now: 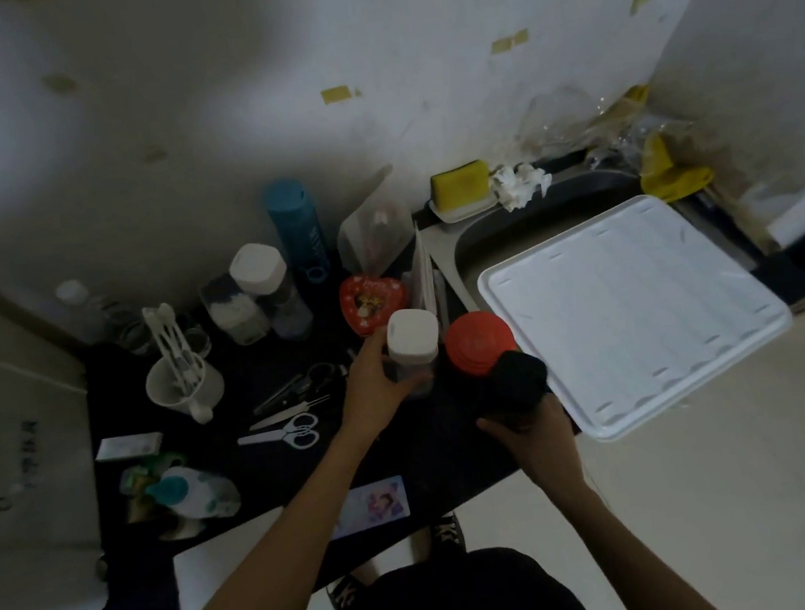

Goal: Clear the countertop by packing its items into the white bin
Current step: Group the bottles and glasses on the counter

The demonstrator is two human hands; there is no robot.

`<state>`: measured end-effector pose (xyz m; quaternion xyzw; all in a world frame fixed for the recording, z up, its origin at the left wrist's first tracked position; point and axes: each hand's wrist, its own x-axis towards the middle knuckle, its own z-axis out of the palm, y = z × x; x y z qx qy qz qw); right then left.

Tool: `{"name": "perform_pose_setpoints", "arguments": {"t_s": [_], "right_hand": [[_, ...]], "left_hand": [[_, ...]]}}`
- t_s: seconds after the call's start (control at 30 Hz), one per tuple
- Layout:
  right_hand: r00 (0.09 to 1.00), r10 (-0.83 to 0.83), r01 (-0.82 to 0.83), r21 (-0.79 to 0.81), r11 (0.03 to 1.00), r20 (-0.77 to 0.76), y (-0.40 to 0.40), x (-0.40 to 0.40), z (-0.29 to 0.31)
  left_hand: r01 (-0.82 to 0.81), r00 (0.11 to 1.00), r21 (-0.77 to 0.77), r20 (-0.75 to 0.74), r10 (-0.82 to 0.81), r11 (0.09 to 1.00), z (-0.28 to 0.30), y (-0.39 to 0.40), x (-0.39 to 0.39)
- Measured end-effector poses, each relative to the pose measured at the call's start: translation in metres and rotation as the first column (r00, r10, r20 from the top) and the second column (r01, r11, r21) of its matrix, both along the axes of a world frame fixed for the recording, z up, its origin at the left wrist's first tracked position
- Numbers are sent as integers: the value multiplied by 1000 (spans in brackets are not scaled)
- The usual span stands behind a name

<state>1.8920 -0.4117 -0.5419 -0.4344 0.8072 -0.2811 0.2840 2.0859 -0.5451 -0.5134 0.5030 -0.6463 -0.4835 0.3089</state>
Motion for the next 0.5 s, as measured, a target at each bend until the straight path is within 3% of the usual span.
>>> {"name": "perform_pose_setpoints", "arguments": {"t_s": [0.23, 0.5], "right_hand": [[995, 96, -98, -64, 993, -33, -31, 31, 4], [995, 99, -99, -107, 989, 2, -41, 41, 12]], "left_hand": [[5, 999, 9, 38, -5, 1000, 4, -1, 6], [-37, 993, -31, 110, 40, 999, 0, 1, 18]]}}
